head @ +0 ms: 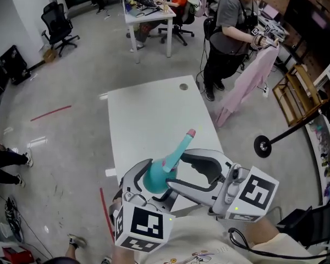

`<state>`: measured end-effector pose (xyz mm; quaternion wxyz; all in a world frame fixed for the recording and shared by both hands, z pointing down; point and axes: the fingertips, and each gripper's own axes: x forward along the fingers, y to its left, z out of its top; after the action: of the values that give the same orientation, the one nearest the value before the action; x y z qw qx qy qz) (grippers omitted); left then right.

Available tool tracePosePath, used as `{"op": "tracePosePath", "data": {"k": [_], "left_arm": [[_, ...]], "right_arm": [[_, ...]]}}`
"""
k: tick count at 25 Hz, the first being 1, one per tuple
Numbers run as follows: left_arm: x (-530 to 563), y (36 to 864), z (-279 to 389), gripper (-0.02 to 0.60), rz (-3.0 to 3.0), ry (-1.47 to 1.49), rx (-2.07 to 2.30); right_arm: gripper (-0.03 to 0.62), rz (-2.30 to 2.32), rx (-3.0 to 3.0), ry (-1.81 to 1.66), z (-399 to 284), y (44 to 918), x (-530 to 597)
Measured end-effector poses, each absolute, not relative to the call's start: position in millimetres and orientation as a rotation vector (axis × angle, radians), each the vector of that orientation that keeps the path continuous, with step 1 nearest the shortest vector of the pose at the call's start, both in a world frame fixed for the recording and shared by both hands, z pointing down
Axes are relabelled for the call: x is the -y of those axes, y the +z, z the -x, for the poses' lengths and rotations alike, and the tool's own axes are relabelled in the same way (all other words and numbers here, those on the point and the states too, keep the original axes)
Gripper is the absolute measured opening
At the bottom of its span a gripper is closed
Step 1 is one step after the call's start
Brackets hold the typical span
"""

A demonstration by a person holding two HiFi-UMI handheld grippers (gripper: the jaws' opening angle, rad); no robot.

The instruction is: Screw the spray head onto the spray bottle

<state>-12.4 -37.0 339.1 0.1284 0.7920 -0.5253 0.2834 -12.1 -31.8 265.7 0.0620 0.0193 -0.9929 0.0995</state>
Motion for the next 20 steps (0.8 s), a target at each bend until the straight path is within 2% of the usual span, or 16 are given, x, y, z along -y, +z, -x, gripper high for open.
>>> {"op": "tracePosePath", "data": {"k": [4,7,15,20], "left_arm": [[34,329,7,0.347,-2.354,0.739,1.481],[33,322,3,0.345,-2.375,0.686,1.479],[34,307,6,0.333,-2.407,0.539,1.478],[36,293,11,0.331,-2.418,0.504,1.542]], "right_arm": [[0.225,0.285,2.990,0.404,-9,258,33],[0.225,0.359,2.976,0.329,-24,250,28],[0.225,0.315,3.031,0.347,-22,236,24],[0.225,0.158,3.044,0.401,-48,244,49]]}}
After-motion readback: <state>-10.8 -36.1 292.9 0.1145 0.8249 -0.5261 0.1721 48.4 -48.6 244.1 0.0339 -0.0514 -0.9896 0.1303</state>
